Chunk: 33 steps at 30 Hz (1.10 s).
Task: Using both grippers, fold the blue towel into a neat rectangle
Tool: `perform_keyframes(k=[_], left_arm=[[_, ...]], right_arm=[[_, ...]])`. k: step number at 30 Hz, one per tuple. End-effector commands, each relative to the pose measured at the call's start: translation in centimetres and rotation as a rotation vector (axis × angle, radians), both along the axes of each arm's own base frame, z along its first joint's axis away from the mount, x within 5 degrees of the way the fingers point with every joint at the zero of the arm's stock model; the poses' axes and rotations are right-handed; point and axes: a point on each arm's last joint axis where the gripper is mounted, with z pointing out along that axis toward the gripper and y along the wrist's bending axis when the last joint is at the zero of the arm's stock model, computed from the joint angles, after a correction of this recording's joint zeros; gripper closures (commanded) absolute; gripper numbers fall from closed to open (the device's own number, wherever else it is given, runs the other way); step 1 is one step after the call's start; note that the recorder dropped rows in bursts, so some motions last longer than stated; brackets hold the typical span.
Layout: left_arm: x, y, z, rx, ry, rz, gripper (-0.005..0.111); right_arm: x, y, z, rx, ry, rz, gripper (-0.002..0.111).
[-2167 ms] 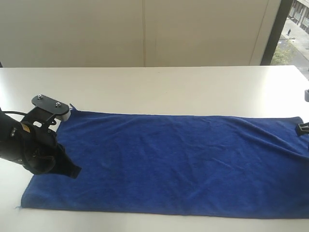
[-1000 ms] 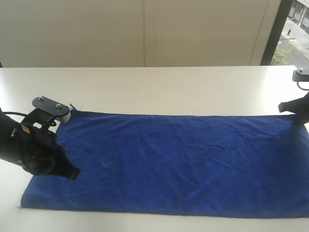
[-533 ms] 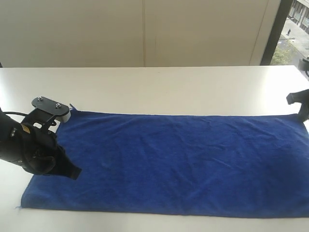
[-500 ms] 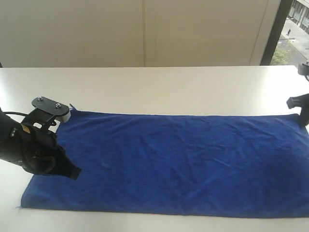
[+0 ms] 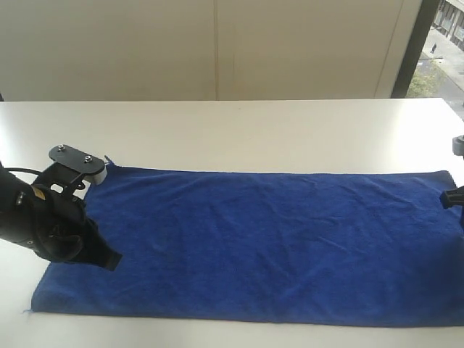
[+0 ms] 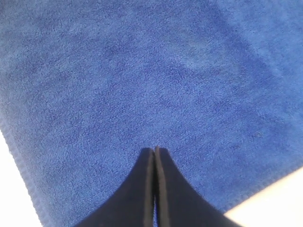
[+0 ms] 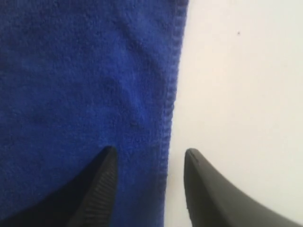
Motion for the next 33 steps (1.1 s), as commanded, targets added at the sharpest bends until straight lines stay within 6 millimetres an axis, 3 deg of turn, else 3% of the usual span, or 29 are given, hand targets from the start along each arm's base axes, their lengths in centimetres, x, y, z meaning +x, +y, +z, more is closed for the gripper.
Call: perform_keyframes(k=[1,16,23,33], left_arm=[[-0.4,0.0,0.0,-0.004,0.011,-0.006,0.107],[-0.5,0.0,0.0,-0.003,0.024,-0.007,0.107],[-0.5,0.0,0.0,-0.003,0.022,-0.007,0.107],[-0.4,-0.1,0.0,-0.007,0.013,-0.003,0.107]], right_arm=[[0.2,-0.2,0.4,-0.026,-0.04,-0.002,0.065],[0.4,-0.1,0.5,-0.01,-0.077,-0.04,0.065],[0.5,0.0,-1.1,0.026,-0.038,-0.056,0.065],[0.3,0.1,-1.6,0.041,-0.004,-0.056,0.065]])
